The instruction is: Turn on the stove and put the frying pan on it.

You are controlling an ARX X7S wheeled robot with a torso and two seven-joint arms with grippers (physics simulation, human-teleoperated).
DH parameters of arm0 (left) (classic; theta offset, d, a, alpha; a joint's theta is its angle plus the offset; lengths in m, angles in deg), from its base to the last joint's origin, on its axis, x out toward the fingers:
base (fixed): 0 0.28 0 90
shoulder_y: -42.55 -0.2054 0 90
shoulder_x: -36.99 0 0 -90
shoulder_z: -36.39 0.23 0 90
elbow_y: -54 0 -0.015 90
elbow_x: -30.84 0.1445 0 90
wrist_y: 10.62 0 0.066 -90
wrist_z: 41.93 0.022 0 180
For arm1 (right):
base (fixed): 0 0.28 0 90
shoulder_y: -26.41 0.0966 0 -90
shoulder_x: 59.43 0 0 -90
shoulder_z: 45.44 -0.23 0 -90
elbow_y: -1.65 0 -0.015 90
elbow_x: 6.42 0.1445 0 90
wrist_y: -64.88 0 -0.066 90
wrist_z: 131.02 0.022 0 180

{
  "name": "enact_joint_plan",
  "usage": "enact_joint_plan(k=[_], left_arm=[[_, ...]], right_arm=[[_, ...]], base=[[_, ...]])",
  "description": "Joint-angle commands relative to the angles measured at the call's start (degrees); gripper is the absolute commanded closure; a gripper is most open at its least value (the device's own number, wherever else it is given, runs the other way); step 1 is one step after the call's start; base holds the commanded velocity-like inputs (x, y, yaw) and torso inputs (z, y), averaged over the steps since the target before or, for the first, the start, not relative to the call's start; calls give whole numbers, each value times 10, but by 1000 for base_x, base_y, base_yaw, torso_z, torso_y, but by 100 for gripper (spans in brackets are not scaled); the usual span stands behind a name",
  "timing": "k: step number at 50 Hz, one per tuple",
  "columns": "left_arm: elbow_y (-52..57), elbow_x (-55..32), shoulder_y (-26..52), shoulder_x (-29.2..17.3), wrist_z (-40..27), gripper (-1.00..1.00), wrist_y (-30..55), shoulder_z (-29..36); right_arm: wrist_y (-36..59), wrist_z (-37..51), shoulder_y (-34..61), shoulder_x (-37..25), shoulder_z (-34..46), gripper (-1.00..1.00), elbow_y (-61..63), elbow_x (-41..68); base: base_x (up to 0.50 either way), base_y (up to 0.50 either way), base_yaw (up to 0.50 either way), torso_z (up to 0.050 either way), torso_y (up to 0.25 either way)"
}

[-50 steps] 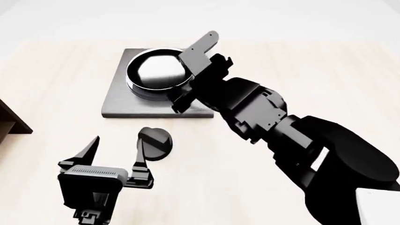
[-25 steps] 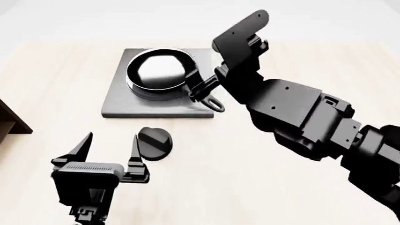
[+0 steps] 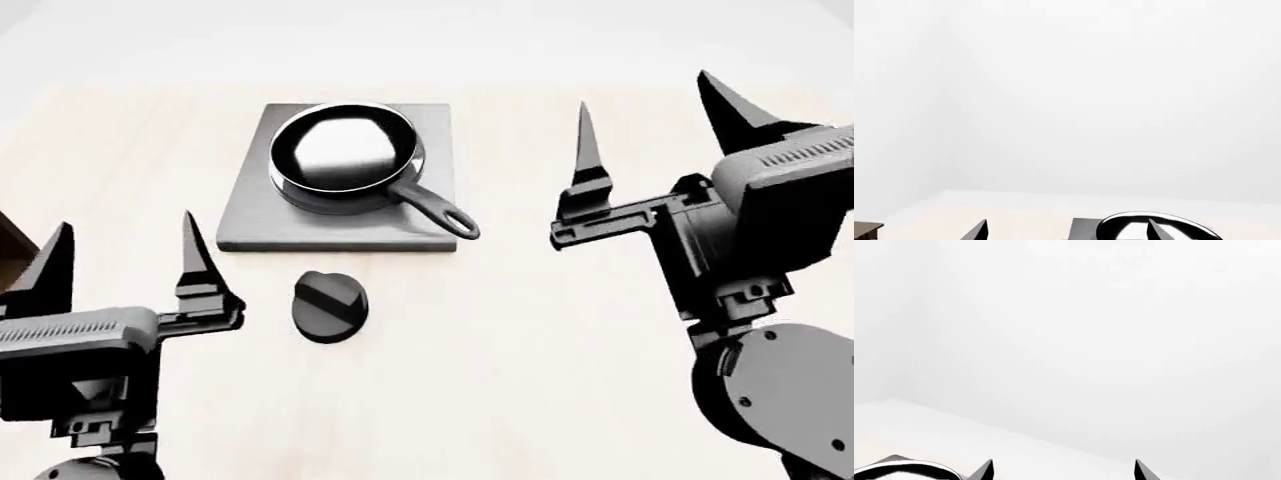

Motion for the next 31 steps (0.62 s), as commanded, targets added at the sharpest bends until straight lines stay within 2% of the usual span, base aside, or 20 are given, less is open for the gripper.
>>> enact_joint_plan(k=[1, 7, 8, 10, 12, 14, 18, 19, 20, 21, 24, 26, 29, 31], left_arm=[[57, -24, -3, -20, -19, -100, -27, -63], [93, -33, -22, -7, -38, -100, -86, -119], [100, -14, -27, 0, -41, -100, -112, -128], [107, -2, -31, 6, -44, -100, -136, -139], [121, -13, -34, 9, -50, -100, -155, -158], [130, -20, -37, 11, -53, -100, -169, -172], [148, -6, -49, 33, -59, -100, -237, -211], [150, -5, -52, 36, -56, -100, -252, -215], [152, -5, -54, 39, -55, -100, -263, -220], [156, -9, -58, 45, -55, -100, -285, -232], [160, -13, -61, 54, -53, -100, -322, -246], [163, -17, -62, 64, -53, -100, -355, -261], [161, -28, -54, 82, -69, -100, -382, -286], [161, -28, -52, 88, -75, -100, -387, -293]], right_arm=[[-100, 155, -79, -154, -9, -100, 146, -132], [-194, 271, -130, -240, 5, -100, 177, -241], [-184, 309, -137, -256, 8, -100, 187, -275], [-176, 327, -146, -270, 14, -100, 203, -304], [-165, 365, -153, -299, 21, -100, 239, -365], [-121, 400, -155, -300, 22, -100, 265, -409], [-66, 400, -132, -300, -4, -100, 302, -421], [7, 400, -218, -254, -90, -100, 330, -467], [-4, 400, -304, -229, -176, -100, 330, -529], [-90, 314, -390, -143, -262, -100, 298, -530], [-126, 56, -648, 115, -520, -100, 321, -286], [-176, -116, -797, 287, -692, -100, 316, -266], [-235, -373, -789, 545, -950, -100, 301, -262], [-249, -398, -790, 555, -1122, -100, 297, -256]], base=[[0, 0, 0, 0, 0], [0, 0, 0, 0, 0], [0, 0, 0, 0, 0], [0, 0, 0, 0, 0], [0, 0, 0, 0, 0], [0, 0, 0, 0, 0], [0, 0, 0, 0, 0], [0, 0, 0, 0, 0], [0, 0, 0, 0, 0], [0, 0, 0, 0, 0], [0, 0, 0, 0, 0], [0, 0, 0, 0, 0], [0, 0, 0, 0, 0], [0, 0, 0, 0, 0]])
